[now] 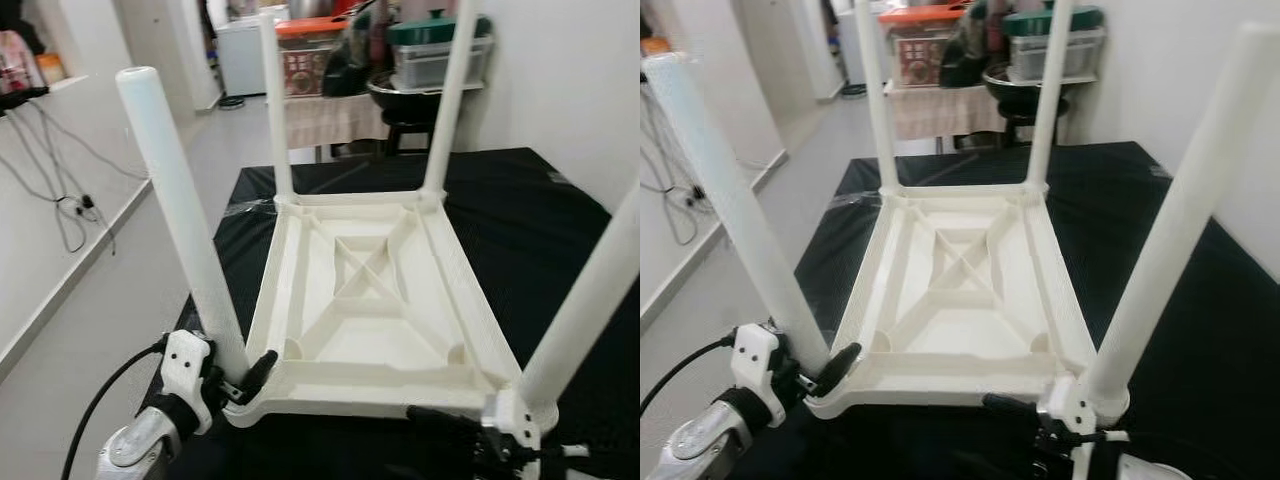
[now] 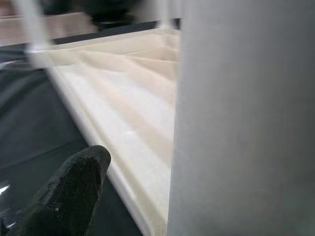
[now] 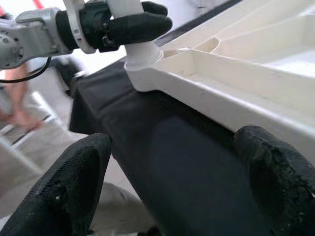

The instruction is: Building children table

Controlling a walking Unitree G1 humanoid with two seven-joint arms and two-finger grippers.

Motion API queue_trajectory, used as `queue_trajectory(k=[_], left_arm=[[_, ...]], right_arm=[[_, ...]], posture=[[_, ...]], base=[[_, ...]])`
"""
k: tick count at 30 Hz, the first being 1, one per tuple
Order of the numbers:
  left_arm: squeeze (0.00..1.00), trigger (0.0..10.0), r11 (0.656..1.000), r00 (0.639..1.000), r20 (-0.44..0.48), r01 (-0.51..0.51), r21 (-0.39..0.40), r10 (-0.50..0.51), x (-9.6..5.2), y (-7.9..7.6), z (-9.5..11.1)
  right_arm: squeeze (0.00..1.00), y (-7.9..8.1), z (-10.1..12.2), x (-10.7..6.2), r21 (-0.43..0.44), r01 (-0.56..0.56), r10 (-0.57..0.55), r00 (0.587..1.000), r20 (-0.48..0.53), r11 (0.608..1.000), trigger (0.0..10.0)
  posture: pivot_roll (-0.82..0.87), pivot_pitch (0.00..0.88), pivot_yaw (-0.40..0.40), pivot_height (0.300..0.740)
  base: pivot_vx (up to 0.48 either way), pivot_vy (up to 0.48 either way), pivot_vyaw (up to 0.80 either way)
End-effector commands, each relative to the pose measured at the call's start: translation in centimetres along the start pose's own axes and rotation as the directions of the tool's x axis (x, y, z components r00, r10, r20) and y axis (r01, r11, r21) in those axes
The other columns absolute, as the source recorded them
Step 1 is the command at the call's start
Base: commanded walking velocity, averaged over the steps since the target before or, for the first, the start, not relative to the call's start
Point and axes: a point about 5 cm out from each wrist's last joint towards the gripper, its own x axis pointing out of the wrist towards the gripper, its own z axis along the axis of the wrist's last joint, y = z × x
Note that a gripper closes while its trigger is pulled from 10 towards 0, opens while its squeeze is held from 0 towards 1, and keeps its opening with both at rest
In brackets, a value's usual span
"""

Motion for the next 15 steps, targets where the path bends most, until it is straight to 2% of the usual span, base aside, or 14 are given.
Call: queue_trajectory(k=[1, 10, 11, 15], left_arm=[[0.0, 10.0, 1.0, 1.0, -0.018, 0.015, 0.018, -0.015, 0.9, -0.3, 0.1], [0.0, 10.0, 0.999, 0.999, -0.006, 0.04, 0.029, -0.04, 1.4, -0.7, 0.3], [0.0, 10.0, 0.998, 0.999, -0.013, 0.05, 0.034, -0.05, 1.4, -0.8, 0.1], [0.0, 10.0, 0.998, 0.998, -0.019, 0.056, 0.04, -0.056, 1.4, -0.9, 0.0]], right_arm=[[0.0, 0.2, 0.2, -0.5, 0.001, 0.024, -0.024, 1.0, -0.001, 1.0, 10.0], [0.0, -0.4, 0.5, -1.8, -0.019, 0.142, -0.142, 0.99, 0.006, 0.99, 10.0], [0.0, -1.6, 1.5, -2.2, -0.043, 0.237, -0.233, 0.969, 0.078, 0.971, 10.0], [0.0, -2.5, 2.4, -2.4, -0.057, 0.315, -0.305, 0.942, 0.139, 0.947, 10.0]], posture=[[-0.14, 0.0, 0.073, 0.74], [-0.16, 0.0, 0.083, 0.74], [-0.16, 0.0, 0.087, 0.74], [-0.16, 0.0, 0.086, 0.74]], base=[[0.0, 0.0, -0.8], [0.0, 0.0, -0.8], [0.0, 0.0, 0.0], [0.0, 0.0, 0.0]])
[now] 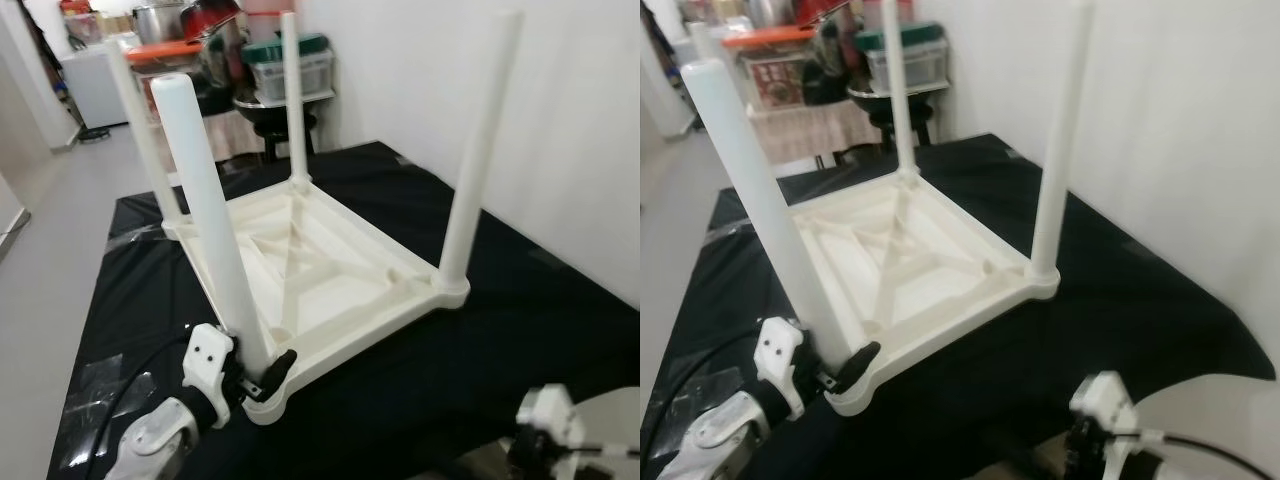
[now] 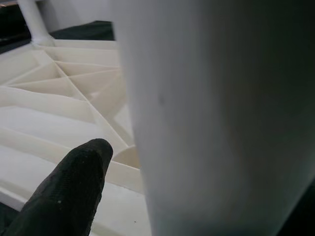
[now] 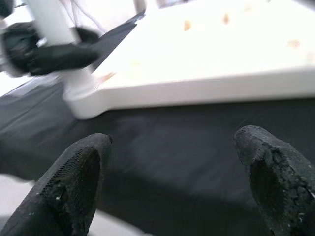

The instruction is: Building children table

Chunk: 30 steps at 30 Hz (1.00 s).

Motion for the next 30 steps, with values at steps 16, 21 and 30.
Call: queue_trajectory(k=[16, 21, 30], left_arm=[[0.0, 10.0, 0.955, 0.956, -0.104, -0.259, 0.147, 0.276, -1.5, 2.8, -1.7], [0.0, 10.0, 0.848, 0.845, -0.125, -0.492, 0.197, 0.52, -3.4, 5.9, -2.0], [0.0, 10.0, 0.737, 0.72, -0.177, -0.621, 0.269, 0.671, -6.2, 7.1, -3.0]], right_arm=[[0.0, -1.3, 2.9, 3.2, -0.08, 0.007, 0.006, 0.987, 0.158, 0.997, 10.0], [0.0, -2.5, 3.8, 3.3, -0.088, 0.055, -0.037, 0.981, 0.193, 0.995, 10.0], [0.0, -3.8, 4.6, 3.1, -0.09, 0.127, -0.104, 0.969, 0.223, 0.988, 10.0]], posture=[[-0.12, 0.0, 0.058, 0.74], [-0.11, 0.0, 0.048, 0.74], [-0.1, 0.0, 0.046, 0.74]], base=[[0.0, 0.0, 0.0], [0.0, 0.0, 0.0], [0.0, 0.0, 0.0]])
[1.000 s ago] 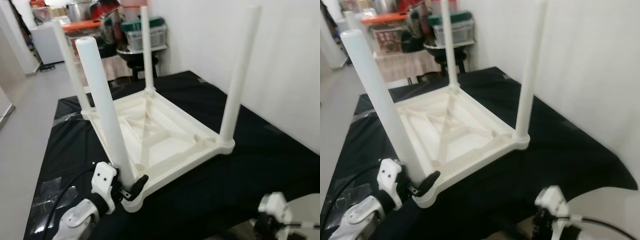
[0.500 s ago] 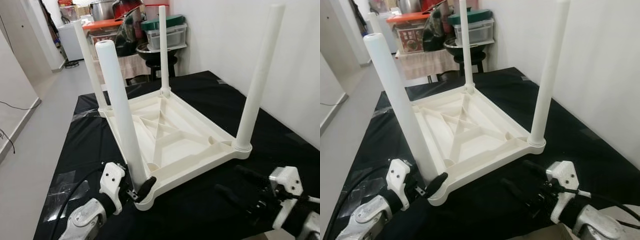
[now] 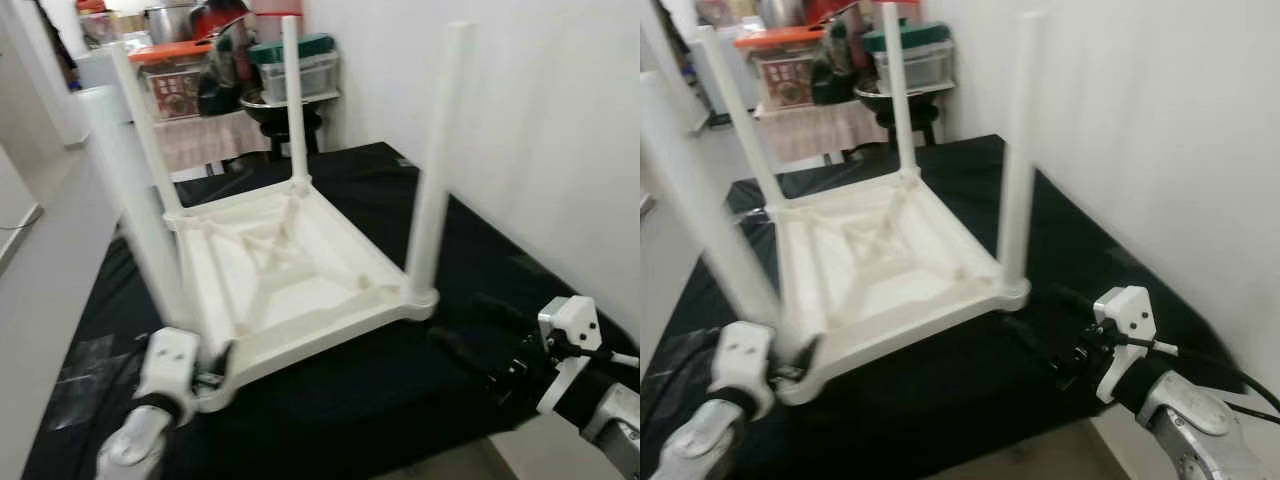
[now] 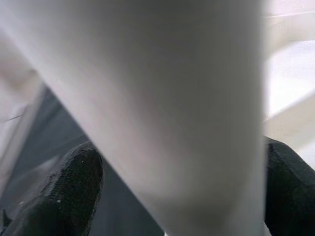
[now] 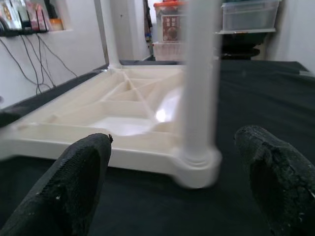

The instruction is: Building children table

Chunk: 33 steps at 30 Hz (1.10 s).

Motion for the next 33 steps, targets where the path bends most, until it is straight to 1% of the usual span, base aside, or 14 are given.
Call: queue_trajectory(k=[1, 2, 3, 4, 9, 10, 11, 13, 17, 23, 26, 28, 29, 33], left_arm=[[0.0, 10.0, 0.998, 0.996, -0.073, -0.044, 0.033, 0.047, -0.4, 0.6, -1.4], [0.0, 10.0, 0.997, 0.994, -0.083, -0.065, 0.042, 0.068, -0.5, 0.6, -1.6], [0.0, 10.0, 0.997, 0.994, -0.083, -0.065, 0.042, 0.068, -0.5, 0.6, -1.6], [0.0, 10.0, 0.995, 0.991, -0.09, -0.092, 0.045, 0.095, -0.6, 0.6, -1.7], [0.0, 10.0, 0.994, 0.991, -0.083, -0.105, 0.038, 0.108, -0.4, 0.5, -1.6], [0.0, 10.0, 0.994, 0.991, -0.079, -0.106, 0.036, 0.109, -0.3, 0.5, -1.4], [0.0, 10.0, 0.993, 0.991, -0.076, -0.11, 0.034, 0.113, -0.2, 0.4, -1.3], [0.0, 10.0, 0.993, 0.991, -0.075, -0.112, 0.033, 0.114, -0.1, 0.3, -1.3], [0.0, 10.0, 0.993, 0.991, -0.07, -0.113, 0.03, 0.115, -0.1, 0.3, -1.2], [0.0, 10.0, 0.994, 0.993, -0.034, -0.109, 0.015, 0.11, 0.4, 0.3, -0.5], [0.0, 10.0, 0.994, 0.994, 0.003, -0.108, -0.007, 0.108, 0.9, 0.2, 0.2], [0.0, 10.0, 0.994, 0.994, 0.009, -0.106, -0.012, 0.106, 0.9, 0.2, 0.3], [0.0, 10.0, 0.995, 0.995, 0.03, -0.093, -0.033, 0.094, 0.9, 0.0, 0.4], [0.0, 10.0, 0.996, 0.996, 0.048, -0.071, -0.06, 0.074, 0.8, -0.3, 0.5]], right_arm=[[0.0, -0.1, 0.2, 0.3, -0.009, -0.001, 0.001, 1.0, 0.014, 1.0, 10.0], [0.0, -0.2, 0.4, 0.5, -0.011, 0.007, -0.007, 1.0, 0.022, 1.0, 10.0], [0.0, -0.2, 0.4, 0.5, -0.011, 0.007, -0.007, 1.0, 0.022, 1.0, 10.0], [0.0, -0.4, 0.7, 0.9, -0.015, 0.028, -0.027, 0.999, 0.041, 1.0, 10.0], [0.0, -0.5, 1.0, 1.5, -0.025, 0.033, -0.032, 0.998, 0.049, 0.999, 10.0], [0.0, -0.4, 1.1, 1.8, -0.028, 0.032, -0.03, 0.998, 0.051, 0.999, 10.0], [0.0, -0.1, 1.5, 2.5, -0.033, 0.023, -0.021, 0.998, 0.067, 0.999, 10.0], [0.0, 0.3, 1.8, 2.8, -0.034, 0.009, -0.006, 0.997, 0.079, 0.999, 10.0], [0.0, 0.6, 2.0, 3.1, -0.037, -0.013, 0.016, 0.996, 0.09, 0.999, 10.0], [0.0, 1.0, 2.7, 3.9, -0.046, -0.028, 0.033, 0.993, 0.114, 0.999, 10.0], [0.0, 0.2, 3.9, 4.6, -0.067, 0.026, -0.016, 0.988, 0.153, 0.997, 10.0], [0.0, 0.0, 4.1, 4.7, -0.069, 0.04, -0.028, 0.987, 0.16, 0.997, 10.0], [0.0, -0.9, 4.9, 4.9, -0.074, 0.106, -0.092, 0.981, 0.173, 0.992, 10.0], [0.0, -1.4, 5.5, 5.1, -0.058, 0.146, -0.133, 0.974, 0.185, 0.988, 10.0]], posture=[[-0.1, 0.0, 0.046, 0.74], [-0.1, 0.0, 0.048, 0.74], [-0.1, 0.0, 0.048, 0.74], [-0.09, 0.0, 0.046, 0.74], [-0.09, 0.0, 0.044, 0.74], [-0.09, 0.0, 0.044, 0.74], [-0.09, 0.0, 0.043, 0.74], [-0.09, 0.0, 0.042, 0.74], [-0.09, 0.0, 0.041, 0.74], [-0.09, 0.0, 0.04, 0.74], [-0.09, 0.0, 0.039, 0.74], [-0.09, 0.0, 0.039, 0.74], [-0.09, 0.0, 0.037, 0.74], [-0.09, 0.0, 0.035, 0.74]], base=[[0.0, 0.0, 0.0], [0.0, 0.0, 0.0], [0.0, 0.0, 0.0], [0.0, 0.0, 0.0], [0.0, 0.0, 0.0], [0.0, 0.0, 0.0], [0.0, 0.0, 0.0], [0.0, 0.0, 0.0], [0.0, 0.0, 0.0], [0.0, 0.0, 0.0], [0.0, 0.0, 0.0], [0.0, 0.0, 0.0], [0.0, 0.0, 0.0], [0.0, 0.0, 0.0]])
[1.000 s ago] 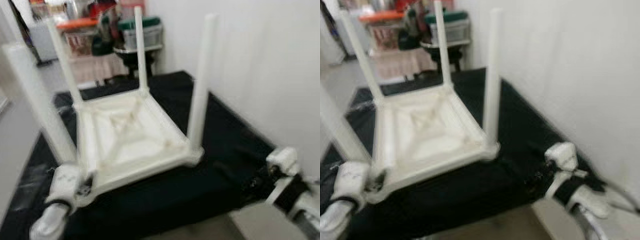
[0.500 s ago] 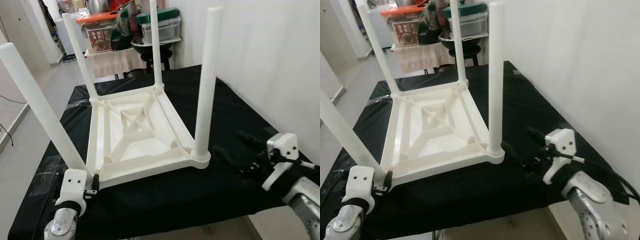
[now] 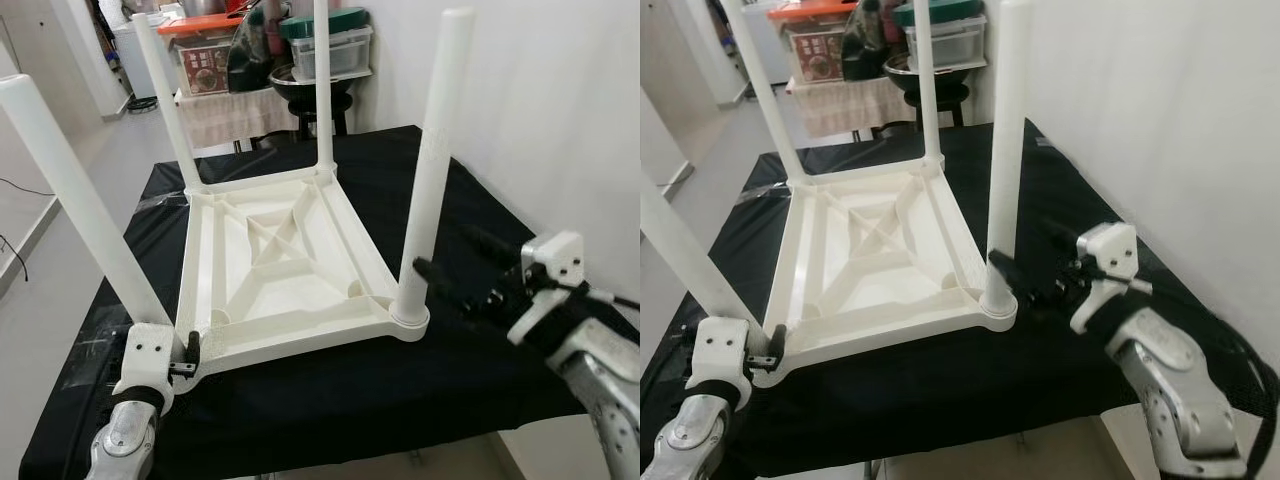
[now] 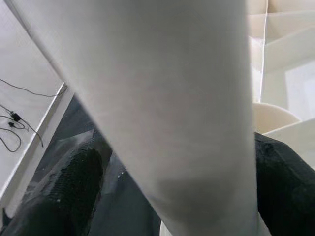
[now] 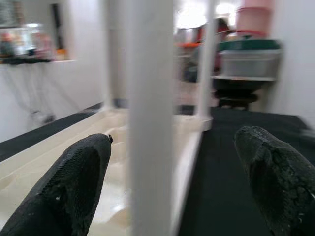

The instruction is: Building children table

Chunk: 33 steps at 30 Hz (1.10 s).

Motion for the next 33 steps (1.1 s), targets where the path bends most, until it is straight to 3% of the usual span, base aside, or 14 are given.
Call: queue_trajectory(k=[1, 5, 9, 12, 18, 23, 27, 33], left_arm=[[0.0, 10.0, 1.0, 1.0, -0.013, 0.004, -0.023, -0.005, -0.2, 0.2, -0.6], [0.0, 10.0, 0.993, 0.999, 0.014, 0.053, -0.103, -0.052, -0.5, -0.6, -0.7], [0.0, 10.0, 0.992, 0.998, 0.021, 0.057, -0.114, -0.055, -0.5, -0.7, -0.7], [0.0, 10.0, 0.99, 0.998, 0.026, 0.059, -0.129, -0.056, -0.4, -0.9, -0.8], [0.0, 10.0, 0.989, 0.998, 0.039, 0.051, -0.139, -0.046, -0.4, -0.8, -0.8], [0.0, 10.0, 0.988, 0.998, 0.046, 0.052, -0.144, -0.046, -0.3, -0.8, -0.8], [0.0, 10.0, 0.988, 0.998, 0.058, 0.041, -0.151, -0.033, -0.1, -0.8, -0.7], [0.0, 10.0, 0.986, 0.998, 0.06, 0.031, -0.162, -0.022, 0.0, -0.7, -0.7]], right_arm=[[0.0, -0.1, -0.1, 0.1, 0.031, 0.015, -0.015, 1.0, -0.014, 0.999, 10.0], [0.0, 0.8, 1.0, 1.1, 0.039, -0.029, 0.03, 0.999, -0.022, 0.999, 10.0], [0.0, 0.9, 1.5, 1.7, 0.065, -0.023, 0.023, 1.0, -0.007, 0.998, 10.0], [0.0, 0.1, 4.8, 4.0, 0.142, -0.005, -0.008, 0.996, 0.094, 0.99, 10.0], [0.0, 0.1, 7.4, 5.1, 0.122, -0.069, 0.051, 0.988, 0.147, 0.99, 10.0], [0.0, 0.1, 8.1, 5.6, 0.115, -0.071, 0.054, 0.988, 0.143, 0.991, 10.0], [0.0, -0.5, 8.8, 7.2, 0.141, -0.001, -0.011, 0.997, 0.082, 0.99, 10.0], [0.0, -0.5, 8.7, 7.9, 0.157, 0.015, -0.021, 0.999, 0.039, 0.987, 10.0]], posture=[[-0.09, 0.0, 0.035, 0.74], [-0.09, 0.0, 0.032, 0.74], [-0.09, 0.0, 0.03, 0.74], [-0.09, 0.0, 0.014, 0.74], [-0.09, 0.0, 0.003, 0.74], [-0.09, 0.0, -0.001, 0.74], [-0.09, 0.0, -0.01, 0.74], [-0.09, 0.0, -0.016, 0.74]], base=[[0.0, 0.0, 0.0], [0.0, 0.0, 0.0], [0.0, 0.0, 0.0], [0.0, 0.0, 0.0], [0.0, 0.0, 0.0], [0.0, 0.0, 0.0], [0.0, 0.0, 0.0], [0.0, 0.0, 0.0]])
